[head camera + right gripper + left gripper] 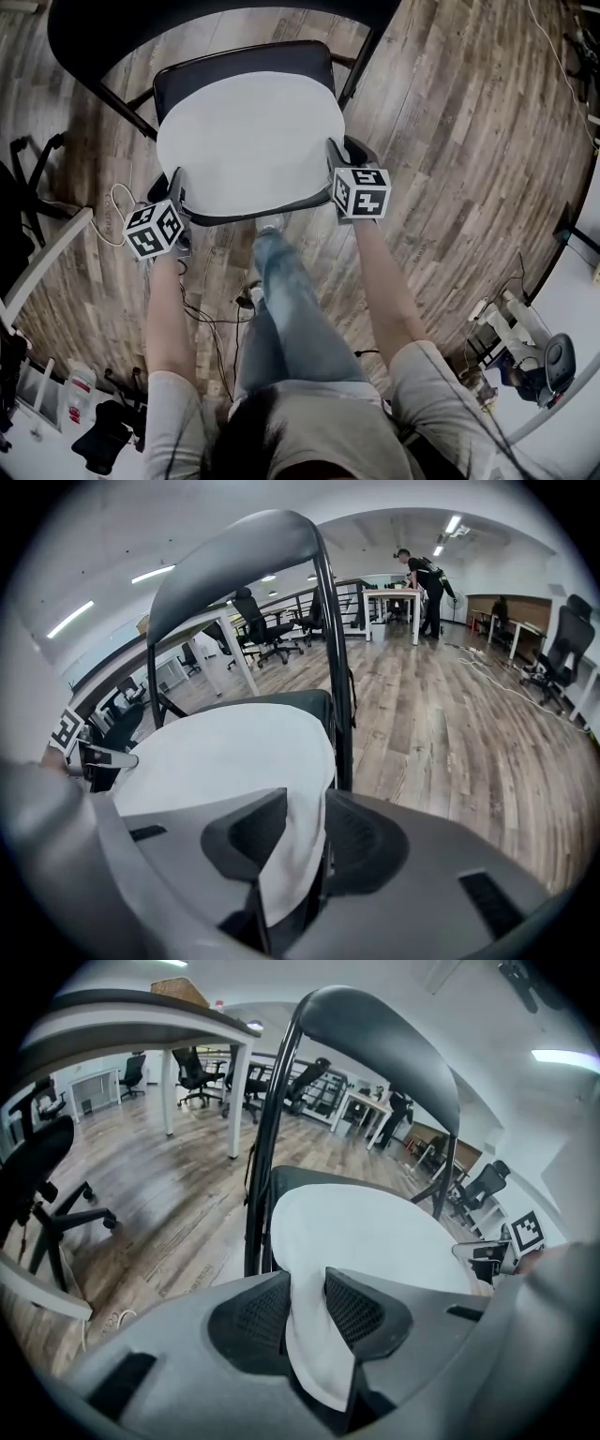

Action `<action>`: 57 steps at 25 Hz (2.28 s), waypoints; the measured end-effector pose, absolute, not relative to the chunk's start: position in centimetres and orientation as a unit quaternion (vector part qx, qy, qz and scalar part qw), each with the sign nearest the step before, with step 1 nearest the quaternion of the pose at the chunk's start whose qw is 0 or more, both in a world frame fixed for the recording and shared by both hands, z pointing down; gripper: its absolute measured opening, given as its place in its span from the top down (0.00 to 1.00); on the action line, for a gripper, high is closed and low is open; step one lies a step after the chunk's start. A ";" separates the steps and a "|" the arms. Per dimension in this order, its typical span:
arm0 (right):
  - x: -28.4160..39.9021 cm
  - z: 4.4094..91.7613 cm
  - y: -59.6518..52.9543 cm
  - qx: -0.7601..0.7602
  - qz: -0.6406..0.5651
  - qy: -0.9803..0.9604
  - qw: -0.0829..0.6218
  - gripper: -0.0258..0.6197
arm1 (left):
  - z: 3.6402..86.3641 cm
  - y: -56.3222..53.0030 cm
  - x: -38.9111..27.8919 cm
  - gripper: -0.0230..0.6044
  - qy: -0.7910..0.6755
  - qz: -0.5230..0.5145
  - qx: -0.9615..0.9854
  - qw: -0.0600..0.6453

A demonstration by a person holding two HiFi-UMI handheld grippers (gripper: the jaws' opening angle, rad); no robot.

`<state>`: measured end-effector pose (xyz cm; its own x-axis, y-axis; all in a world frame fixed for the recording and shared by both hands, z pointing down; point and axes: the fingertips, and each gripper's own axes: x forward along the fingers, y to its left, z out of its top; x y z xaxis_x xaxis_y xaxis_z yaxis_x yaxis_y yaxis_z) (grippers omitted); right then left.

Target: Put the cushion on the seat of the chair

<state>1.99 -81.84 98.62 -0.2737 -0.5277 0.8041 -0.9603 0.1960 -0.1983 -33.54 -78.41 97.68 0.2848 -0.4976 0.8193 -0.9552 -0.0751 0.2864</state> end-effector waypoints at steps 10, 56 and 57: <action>2.0 92.1 -81.3 0.555 0.304 -0.728 0.263 0.90 | 91.2 -78.1 -35.1 0.77 -0.549 0.280 0.713 0.335; -5.2 41.8 -58.3 0.570 0.009 -0.818 0.073 0.92 | 39.4 -57.8 -30.5 0.94 -0.541 0.024 0.840 0.032; -5.3 41.4 -57.8 0.568 0.002 -0.819 0.073 0.92 | 39.0 -57.3 -30.6 0.94 -0.543 0.023 0.839 0.025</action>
<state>-5.28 -57.79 41.35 -0.3431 -0.9314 0.1216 -0.9321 0.3536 0.0786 -30.61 -57.34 39.00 0.4090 -0.9102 0.0657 -0.9125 -0.4087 0.0179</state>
